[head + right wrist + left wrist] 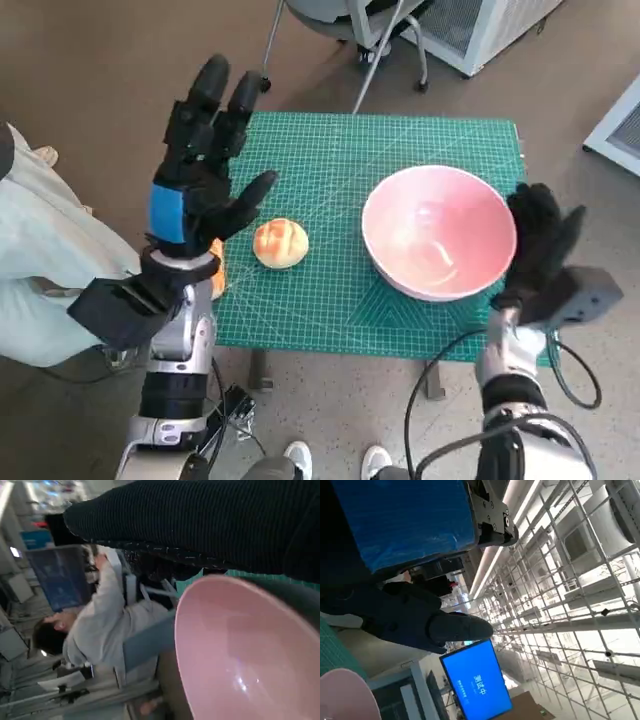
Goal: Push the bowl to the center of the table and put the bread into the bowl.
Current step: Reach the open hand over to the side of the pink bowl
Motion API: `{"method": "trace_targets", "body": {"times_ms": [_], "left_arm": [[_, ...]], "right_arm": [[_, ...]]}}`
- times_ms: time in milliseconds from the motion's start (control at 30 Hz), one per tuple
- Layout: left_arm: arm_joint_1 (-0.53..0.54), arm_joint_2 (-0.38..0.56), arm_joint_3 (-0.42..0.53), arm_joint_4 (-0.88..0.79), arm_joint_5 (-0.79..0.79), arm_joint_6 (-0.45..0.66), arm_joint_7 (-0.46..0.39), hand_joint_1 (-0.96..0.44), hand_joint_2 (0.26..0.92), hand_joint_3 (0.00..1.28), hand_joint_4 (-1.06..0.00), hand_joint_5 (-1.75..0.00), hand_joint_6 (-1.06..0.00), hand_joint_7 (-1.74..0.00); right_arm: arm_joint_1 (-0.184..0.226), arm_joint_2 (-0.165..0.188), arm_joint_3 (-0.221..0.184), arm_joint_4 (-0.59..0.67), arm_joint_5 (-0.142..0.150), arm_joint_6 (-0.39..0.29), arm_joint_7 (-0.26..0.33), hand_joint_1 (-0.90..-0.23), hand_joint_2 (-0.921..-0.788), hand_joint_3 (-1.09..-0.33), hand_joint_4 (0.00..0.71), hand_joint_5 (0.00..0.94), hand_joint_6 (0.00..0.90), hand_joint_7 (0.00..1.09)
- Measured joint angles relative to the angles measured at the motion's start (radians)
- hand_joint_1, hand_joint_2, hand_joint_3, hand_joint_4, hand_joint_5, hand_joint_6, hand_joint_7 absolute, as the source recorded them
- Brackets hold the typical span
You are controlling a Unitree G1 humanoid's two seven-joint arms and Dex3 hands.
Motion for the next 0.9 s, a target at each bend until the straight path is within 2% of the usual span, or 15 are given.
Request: {"method": "trace_targets", "body": {"times_ms": [200, 467, 600, 733, 900], "left_arm": [[0.017, 0.011, 0.007, -0.014, 0.001, 0.001, 0.011, -0.42, 0.921, 0.22, -0.27, 0.00, -0.27, -0.15], [0.057, 0.032, 0.012, -0.055, 0.004, 0.006, 0.018, -0.42, 0.921, 0.22, -0.27, 0.00, -0.27, -0.13], [0.084, 0.042, 0.017, -0.088, 0.004, 0.019, 0.026, -0.42, 0.921, 0.22, -0.27, 0.00, -0.27, -0.12], [0.111, 0.058, 0.024, -0.119, 0.008, 0.030, 0.031, -0.42, 0.921, 0.22, -0.28, -0.01, -0.26, -0.11], [0.125, 0.075, 0.032, -0.131, 0.019, 0.041, 0.039, -0.43, 0.921, 0.23, -0.28, -0.01, -0.25, -0.11]], "right_arm": [[-0.043, 0.019, -0.029, 0.006, 0.030, 0.051, 0.001, -0.443, -0.921, -0.853, 0.269, 0.004, 0.109, 0.65], [-0.118, 0.049, -0.059, 0.013, 0.059, 0.104, -0.005, -0.432, -0.921, -0.826, 0.248, 0.000, 0.093, 0.66], [-0.153, 0.061, -0.061, 0.016, 0.060, 0.125, -0.022, -0.434, -0.921, -0.824, 0.234, 0.000, 0.081, 0.66], [-0.181, 0.074, -0.061, 0.020, 0.060, 0.154, -0.041, -0.441, -0.921, -0.824, 0.235, 0.003, 0.067, 0.71], [-0.196, 0.085, -0.062, 0.023, 0.060, 0.170, -0.044, -0.442, -0.921, -0.824, 0.238, 0.004, 0.063, 0.74]]}}
